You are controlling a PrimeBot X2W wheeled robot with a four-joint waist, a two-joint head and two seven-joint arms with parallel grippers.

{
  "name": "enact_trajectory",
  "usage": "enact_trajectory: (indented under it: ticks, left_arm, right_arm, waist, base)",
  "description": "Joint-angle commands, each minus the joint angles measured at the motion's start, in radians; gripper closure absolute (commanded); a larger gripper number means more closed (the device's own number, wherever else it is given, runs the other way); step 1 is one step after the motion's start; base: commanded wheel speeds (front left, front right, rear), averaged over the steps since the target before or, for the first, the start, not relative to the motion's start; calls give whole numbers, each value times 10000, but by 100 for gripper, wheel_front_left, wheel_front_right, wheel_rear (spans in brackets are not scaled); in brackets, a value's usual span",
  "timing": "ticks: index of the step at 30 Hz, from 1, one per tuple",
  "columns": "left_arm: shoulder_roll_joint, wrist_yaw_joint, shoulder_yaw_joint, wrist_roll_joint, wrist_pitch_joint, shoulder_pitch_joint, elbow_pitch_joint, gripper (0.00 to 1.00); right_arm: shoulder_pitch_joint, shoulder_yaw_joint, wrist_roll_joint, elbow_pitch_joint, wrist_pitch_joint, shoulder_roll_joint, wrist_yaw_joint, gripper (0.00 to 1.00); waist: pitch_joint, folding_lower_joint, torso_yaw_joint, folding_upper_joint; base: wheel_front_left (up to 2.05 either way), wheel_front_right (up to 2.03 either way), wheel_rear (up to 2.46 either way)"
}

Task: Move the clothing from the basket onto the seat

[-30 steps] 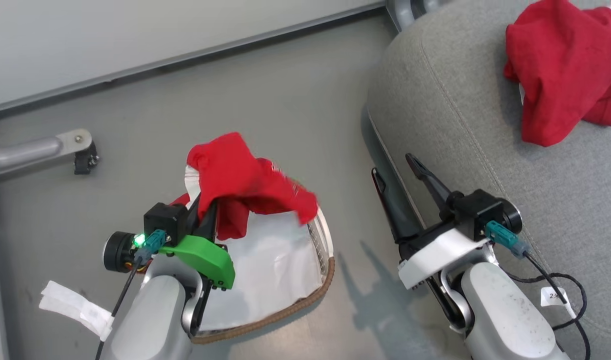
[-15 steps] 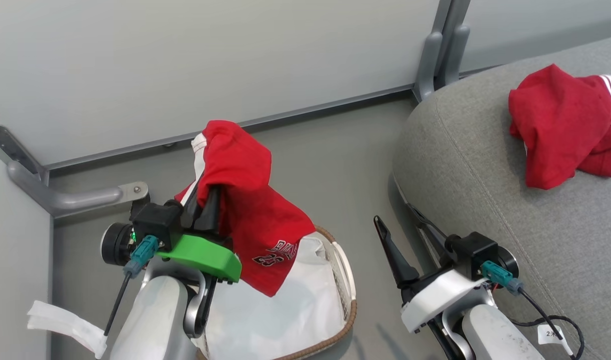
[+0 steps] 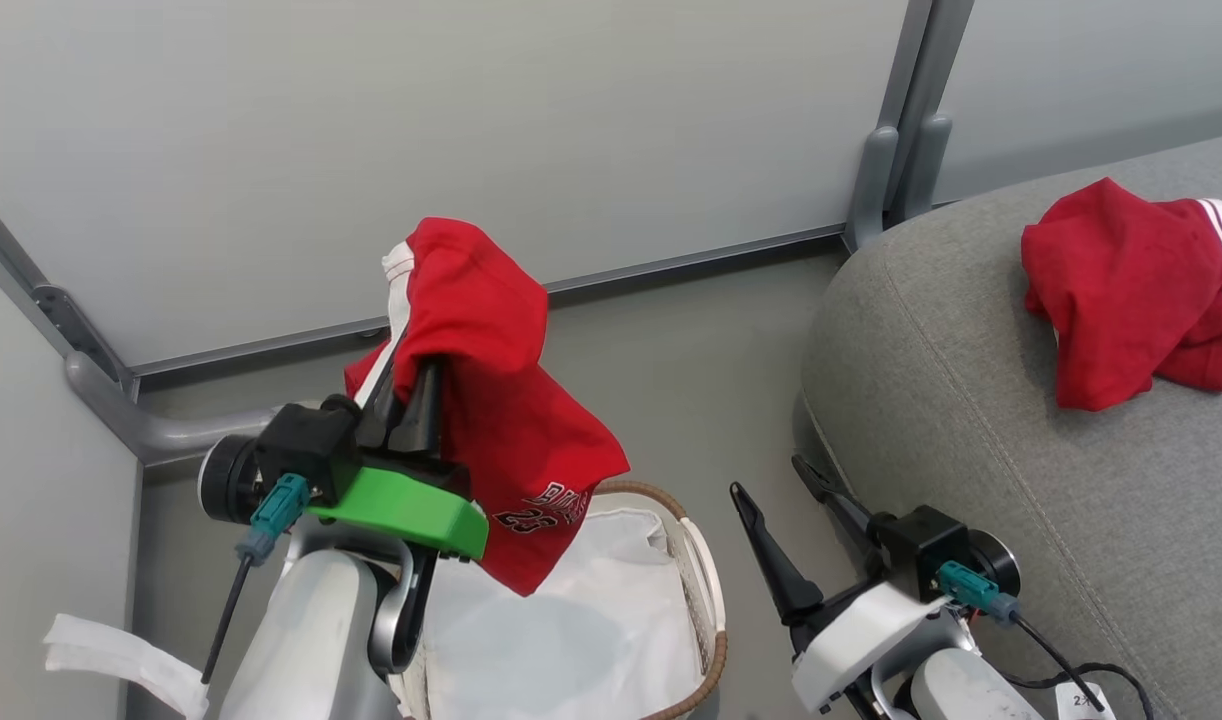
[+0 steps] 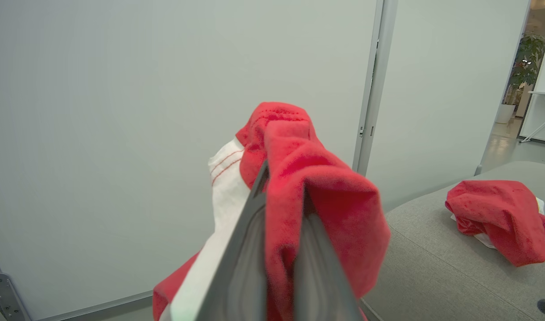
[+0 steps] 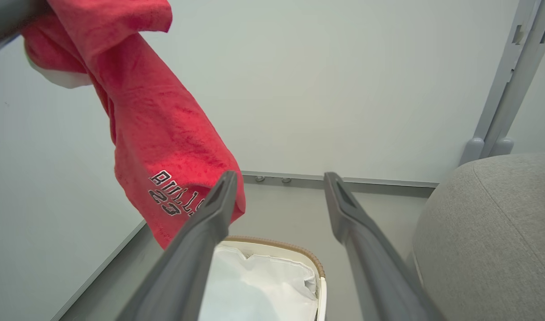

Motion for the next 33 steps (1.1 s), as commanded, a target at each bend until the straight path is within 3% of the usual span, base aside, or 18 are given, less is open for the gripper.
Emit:
enact_trajectory:
  ticks: [1, 10, 22, 33]
  left_arm:
    - [2, -39, -34, -78, -8, 156, -49, 100]
    - [-5, -39, -154, -171, -7, 92, -55, 100]
    - [-4, -40, -562, -321, -7, -63, -85, 100]
    - [1, -40, -1139, -618, -7, -324, 6, 100]
  right_arm:
    - [157, 78, -114, 39, -1, -44, -14, 0]
    - [-449, 931, -213, 353, -1, -123, -14, 0]
    - [-2434, 3138, -309, 1472, -1, -151, -14, 0]
    - [-3741, 3981, -345, 2752, -1, -46, -14, 0]
  waist:
    - [5, 1, 1, 0]
    - [49, 1, 90, 0]
    - [192, 1, 408, 0]
    - [301, 1, 912, 0]
  base:
    - [0, 0, 0]
    - [0, 0, 0]
    - [0, 0, 0]
    - [0, 0, 0]
